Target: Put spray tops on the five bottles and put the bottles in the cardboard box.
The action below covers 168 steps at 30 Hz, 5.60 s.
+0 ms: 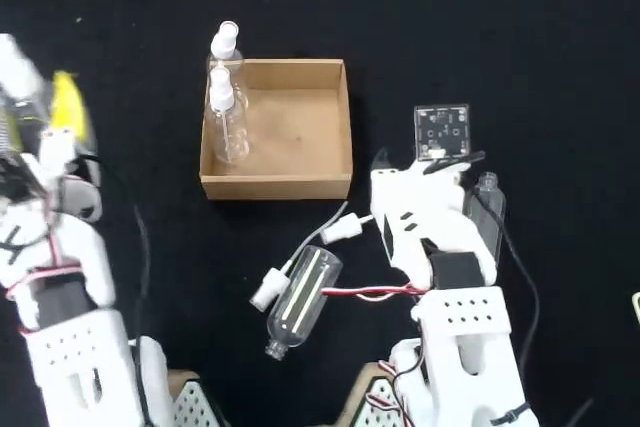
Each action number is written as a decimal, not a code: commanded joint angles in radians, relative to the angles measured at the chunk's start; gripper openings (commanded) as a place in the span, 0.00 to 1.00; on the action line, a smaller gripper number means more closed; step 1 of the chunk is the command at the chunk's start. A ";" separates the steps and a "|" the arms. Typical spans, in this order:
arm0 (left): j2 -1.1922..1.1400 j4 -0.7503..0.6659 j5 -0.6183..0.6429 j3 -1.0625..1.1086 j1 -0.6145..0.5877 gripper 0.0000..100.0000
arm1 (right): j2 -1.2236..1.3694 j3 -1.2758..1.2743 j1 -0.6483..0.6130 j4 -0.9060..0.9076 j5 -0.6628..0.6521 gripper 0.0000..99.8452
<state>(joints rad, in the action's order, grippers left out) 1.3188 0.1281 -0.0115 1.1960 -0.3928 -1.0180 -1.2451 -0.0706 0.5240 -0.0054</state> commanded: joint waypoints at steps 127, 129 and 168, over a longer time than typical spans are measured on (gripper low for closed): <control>-1.498 -1.211 0.114 -0.263 0.665 0.03 | -0.005 0.042 0.322 -0.155 0.009 0.14; -1.539 -1.301 0.109 -0.255 0.665 0.03 | -0.005 0.042 0.322 -0.155 0.009 0.14; -1.582 -1.255 0.115 -0.223 0.665 0.14 | -0.005 0.041 0.322 -0.155 0.009 0.14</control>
<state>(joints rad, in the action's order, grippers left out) -0.2677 -1.1316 0.0944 0.9858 0.2777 -1.0180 -1.2513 0.2409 0.3905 -0.0038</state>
